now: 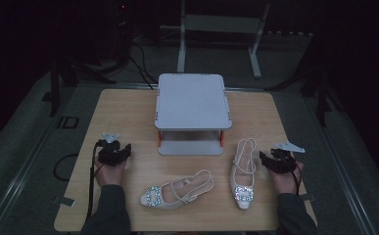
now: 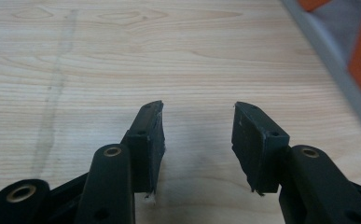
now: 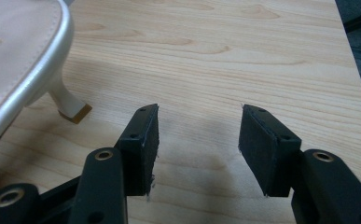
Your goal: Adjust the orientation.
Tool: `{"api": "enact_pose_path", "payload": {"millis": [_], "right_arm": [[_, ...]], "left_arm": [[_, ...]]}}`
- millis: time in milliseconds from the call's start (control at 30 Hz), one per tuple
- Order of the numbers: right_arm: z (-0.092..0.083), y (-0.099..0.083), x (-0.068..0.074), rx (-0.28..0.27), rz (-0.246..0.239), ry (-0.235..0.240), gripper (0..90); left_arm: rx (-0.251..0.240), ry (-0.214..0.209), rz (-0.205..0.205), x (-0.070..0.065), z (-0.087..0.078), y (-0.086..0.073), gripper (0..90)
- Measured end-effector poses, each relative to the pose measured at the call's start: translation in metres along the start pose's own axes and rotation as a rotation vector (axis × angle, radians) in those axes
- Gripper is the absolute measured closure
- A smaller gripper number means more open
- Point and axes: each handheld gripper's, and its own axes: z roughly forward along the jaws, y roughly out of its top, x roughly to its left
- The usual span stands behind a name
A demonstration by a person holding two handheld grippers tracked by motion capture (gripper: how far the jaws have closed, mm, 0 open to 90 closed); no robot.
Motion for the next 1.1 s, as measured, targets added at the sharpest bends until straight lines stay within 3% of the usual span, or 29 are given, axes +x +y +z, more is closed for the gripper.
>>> {"api": "enact_pose_path", "payload": {"millis": [300,467,800,1100], "right_arm": [[-0.004,0.000,0.001,-0.004,0.001,-0.009,43.9],[-0.003,-0.001,0.001,0.004,0.005,-0.012,42.1],[-0.007,-0.001,-0.003,-0.014,0.020,-0.019,41.9],[-0.007,-0.002,-0.004,-0.015,0.029,-0.022,41.5]], "left_arm": [[-0.005,-0.015,0.022,-0.014,-0.023,0.001,49.0],[-0.006,-0.063,0.063,-0.035,-0.032,-0.003,45.1],[0.007,-0.209,0.178,-0.088,-0.067,-0.024,43.5],[0.022,-0.273,0.243,-0.109,-0.087,-0.040,40.9]]}}
